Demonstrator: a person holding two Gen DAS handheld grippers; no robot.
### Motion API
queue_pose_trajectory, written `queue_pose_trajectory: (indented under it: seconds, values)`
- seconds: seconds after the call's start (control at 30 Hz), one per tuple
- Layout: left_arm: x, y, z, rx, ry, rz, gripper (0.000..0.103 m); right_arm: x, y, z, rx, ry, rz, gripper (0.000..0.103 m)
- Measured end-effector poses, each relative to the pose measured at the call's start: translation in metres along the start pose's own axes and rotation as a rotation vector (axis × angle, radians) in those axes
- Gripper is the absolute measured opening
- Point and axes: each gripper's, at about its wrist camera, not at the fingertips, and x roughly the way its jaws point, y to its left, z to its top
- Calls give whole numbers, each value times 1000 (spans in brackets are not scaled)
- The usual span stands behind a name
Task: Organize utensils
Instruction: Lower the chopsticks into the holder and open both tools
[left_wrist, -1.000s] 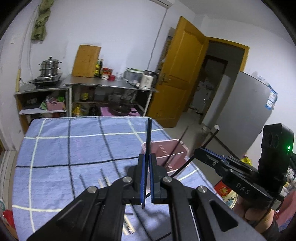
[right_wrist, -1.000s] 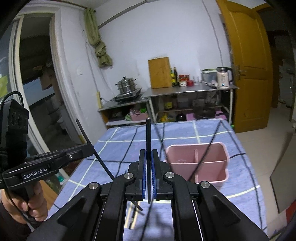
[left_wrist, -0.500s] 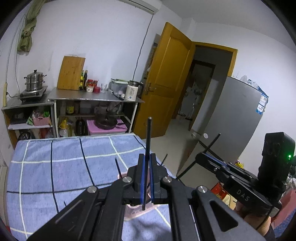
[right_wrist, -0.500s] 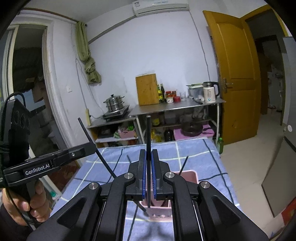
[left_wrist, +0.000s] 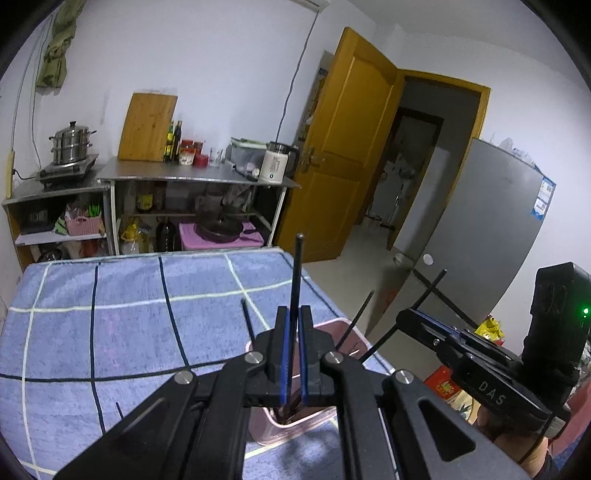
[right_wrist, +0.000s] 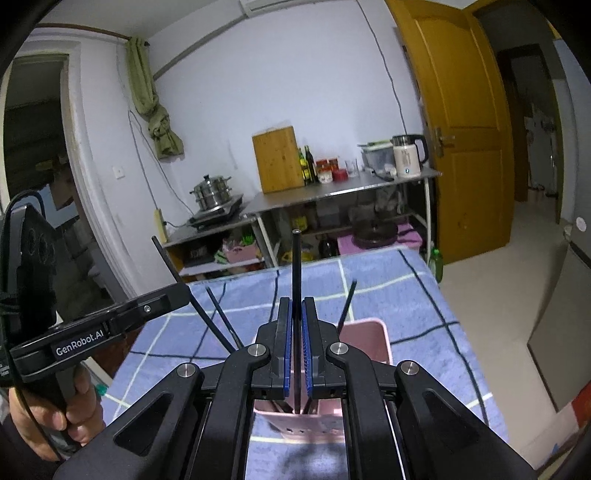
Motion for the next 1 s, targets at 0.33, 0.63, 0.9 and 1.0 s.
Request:
queue_pose_trajectory:
  seconds: [0.33,0.63,0.9,1.0]
  values:
    - [20,8,-25,-9,52,1,5,28,-7,-27,0,70,-7,5]
    - [25,12,-35,-30,85,13,5,26,-13,-30,8,87,-6,5]
    - [2,13,-30,-26,53,26,5,6,-11,-21,1,56,-37,16]
    - [-9,13,-31,-26,39,29,6,-7,-8,-21,-3,42,-43,17]
